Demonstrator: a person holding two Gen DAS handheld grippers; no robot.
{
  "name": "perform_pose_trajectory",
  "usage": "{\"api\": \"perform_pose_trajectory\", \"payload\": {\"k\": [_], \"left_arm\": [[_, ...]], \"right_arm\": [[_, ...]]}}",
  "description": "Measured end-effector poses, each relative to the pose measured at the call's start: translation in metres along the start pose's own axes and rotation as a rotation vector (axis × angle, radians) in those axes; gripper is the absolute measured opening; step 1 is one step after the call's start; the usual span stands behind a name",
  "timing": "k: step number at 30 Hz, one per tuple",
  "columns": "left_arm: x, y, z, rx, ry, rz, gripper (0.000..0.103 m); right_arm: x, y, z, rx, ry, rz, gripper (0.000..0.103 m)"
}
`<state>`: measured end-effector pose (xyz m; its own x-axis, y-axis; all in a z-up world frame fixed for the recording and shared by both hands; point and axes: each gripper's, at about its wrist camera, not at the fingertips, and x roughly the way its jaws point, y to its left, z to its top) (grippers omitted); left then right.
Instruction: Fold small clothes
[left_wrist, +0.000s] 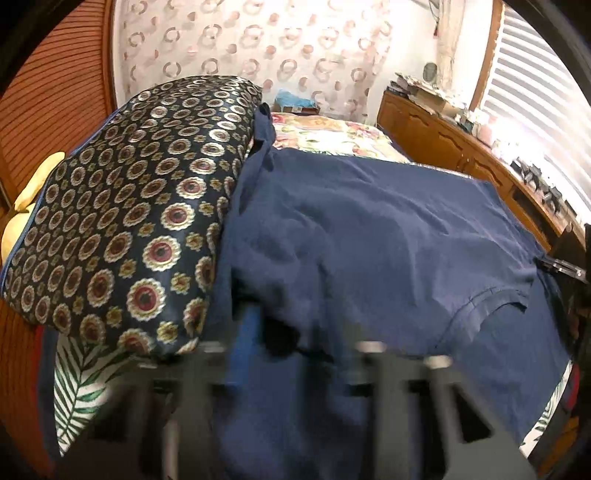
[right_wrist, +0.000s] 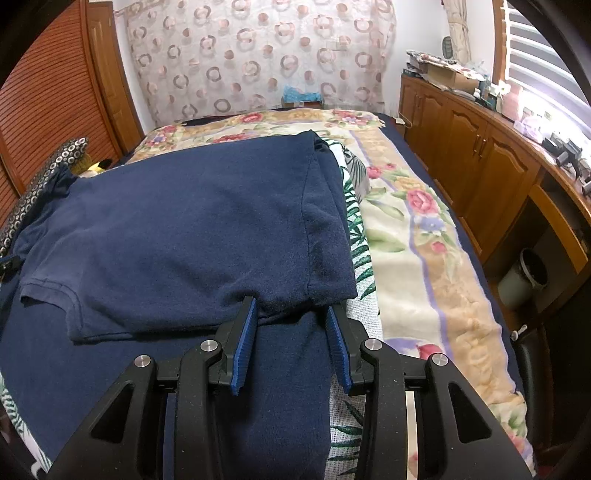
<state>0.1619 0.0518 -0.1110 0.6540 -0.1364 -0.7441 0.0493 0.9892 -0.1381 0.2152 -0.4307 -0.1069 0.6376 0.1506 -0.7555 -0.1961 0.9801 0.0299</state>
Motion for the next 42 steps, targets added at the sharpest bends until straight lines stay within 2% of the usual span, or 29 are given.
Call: {"api": "perform_pose_trajectory", "payload": {"k": [5, 8, 11, 18, 21, 22, 24, 27, 34, 42], "left_arm": [[0.003, 0.001, 0.003, 0.01, -0.011, 0.022, 0.013], [0.003, 0.004, 0.005, -0.002, -0.01, 0.022, 0.013], [0.003, 0.006, 0.004, 0.0, -0.004, 0.026, 0.013], [0.002, 0.001, 0.008, 0.015, -0.008, 0.032, 0.013], [0.001, -0.002, 0.011, 0.033, -0.02, 0.049, 0.002], [0.0, -0.002, 0.011, 0.037, -0.03, 0.051, 0.001], [-0.008, -0.003, 0.012, 0.037, -0.062, 0.045, 0.0], [-0.022, -0.004, 0.015, 0.043, -0.108, 0.046, 0.0], [-0.059, -0.005, 0.022, 0.031, -0.197, 0.005, 0.0], [-0.101, -0.001, -0.001, 0.011, -0.251, -0.042, 0.0]], "right_arm": [[-0.003, -0.001, 0.002, -0.005, 0.012, 0.01, 0.037], [-0.004, -0.007, 0.006, 0.031, 0.026, 0.071, 0.037], [0.0, -0.014, 0.011, 0.065, 0.041, 0.095, 0.037], [0.007, -0.014, 0.023, 0.095, 0.045, 0.074, 0.037], [0.011, -0.013, 0.027, 0.087, 0.04, 0.039, 0.036], [0.011, -0.012, 0.028, 0.079, 0.033, 0.021, 0.032], [0.007, -0.01, 0.029, 0.057, 0.007, 0.011, 0.009], [-0.007, -0.007, 0.031, 0.023, -0.047, 0.0, 0.005], [-0.05, -0.002, 0.036, 0.008, -0.187, 0.006, 0.004], [-0.101, 0.011, 0.032, -0.034, -0.271, 0.048, 0.004]]}}
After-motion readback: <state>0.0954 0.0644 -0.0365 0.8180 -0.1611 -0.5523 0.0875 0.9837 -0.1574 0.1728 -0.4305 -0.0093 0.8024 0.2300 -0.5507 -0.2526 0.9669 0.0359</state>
